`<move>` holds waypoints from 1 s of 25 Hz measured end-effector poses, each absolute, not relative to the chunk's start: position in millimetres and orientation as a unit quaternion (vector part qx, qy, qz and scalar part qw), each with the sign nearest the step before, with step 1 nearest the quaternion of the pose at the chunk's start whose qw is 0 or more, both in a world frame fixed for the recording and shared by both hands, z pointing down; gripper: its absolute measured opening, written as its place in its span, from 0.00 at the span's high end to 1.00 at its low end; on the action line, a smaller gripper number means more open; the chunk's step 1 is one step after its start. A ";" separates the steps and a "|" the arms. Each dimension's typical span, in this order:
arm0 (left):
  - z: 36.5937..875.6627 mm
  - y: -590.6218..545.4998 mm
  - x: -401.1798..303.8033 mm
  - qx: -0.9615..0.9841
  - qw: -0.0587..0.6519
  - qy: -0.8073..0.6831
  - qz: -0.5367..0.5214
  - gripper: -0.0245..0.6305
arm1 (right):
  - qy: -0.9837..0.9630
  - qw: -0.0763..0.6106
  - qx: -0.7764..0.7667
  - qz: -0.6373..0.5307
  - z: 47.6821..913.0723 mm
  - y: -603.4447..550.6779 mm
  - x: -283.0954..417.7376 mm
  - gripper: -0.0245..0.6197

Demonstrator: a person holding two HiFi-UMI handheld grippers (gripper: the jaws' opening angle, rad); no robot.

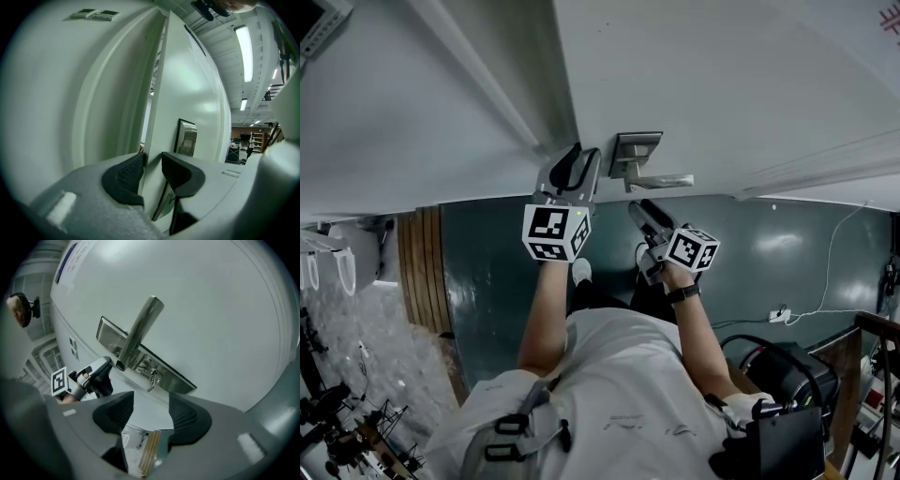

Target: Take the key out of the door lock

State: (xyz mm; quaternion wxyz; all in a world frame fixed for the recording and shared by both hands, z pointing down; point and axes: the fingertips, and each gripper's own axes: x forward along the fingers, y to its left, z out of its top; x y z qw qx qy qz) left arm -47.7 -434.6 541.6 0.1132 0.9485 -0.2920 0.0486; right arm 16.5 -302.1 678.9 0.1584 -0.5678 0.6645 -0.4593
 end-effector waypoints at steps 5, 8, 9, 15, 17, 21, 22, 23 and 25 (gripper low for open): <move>542.8 -435.0 -47.2 0.948 0.116 -0.291 0.049 0.77 | 0.622 0.316 -0.510 -0.503 675.8 -320.7 18.8 0.57; 542.5 -434.6 -47.0 0.948 0.117 -0.291 0.049 0.77 | 0.575 0.390 -0.484 -0.531 684.3 -328.5 20.9 0.57; 542.1 -434.3 -47.1 0.948 0.117 -0.291 0.049 0.77 | 0.567 0.403 -0.480 -0.535 686.0 -331.7 20.2 0.57; 541.8 -434.0 -46.8 0.950 0.118 -0.286 0.052 0.77 | 0.523 0.465 -0.459 -0.547 692.9 -352.2 22.5 0.61; 543.5 -434.1 -46.4 0.950 0.118 -0.285 0.053 0.77 | 0.517 0.474 -0.458 -0.547 695.2 -356.5 24.5 0.63; 544.1 -434.1 -46.5 0.950 0.119 -0.284 0.052 0.77 | 0.507 0.482 -0.460 -0.547 699.2 -362.0 28.1 0.70; 543.4 -434.0 -46.5 0.950 0.119 -0.284 0.051 0.77 | 0.503 0.486 -0.460 -0.547 699.0 -363.0 29.1 0.72; 543.0 -434.1 -46.3 0.950 0.119 -0.284 0.051 0.77 | 0.498 0.491 -0.460 -0.547 698.7 -364.1 30.1 0.75; 543.6 -434.4 -45.9 0.950 0.120 -0.284 0.051 0.77 | 0.492 0.503 -0.457 -0.544 698.1 -365.5 31.3 0.79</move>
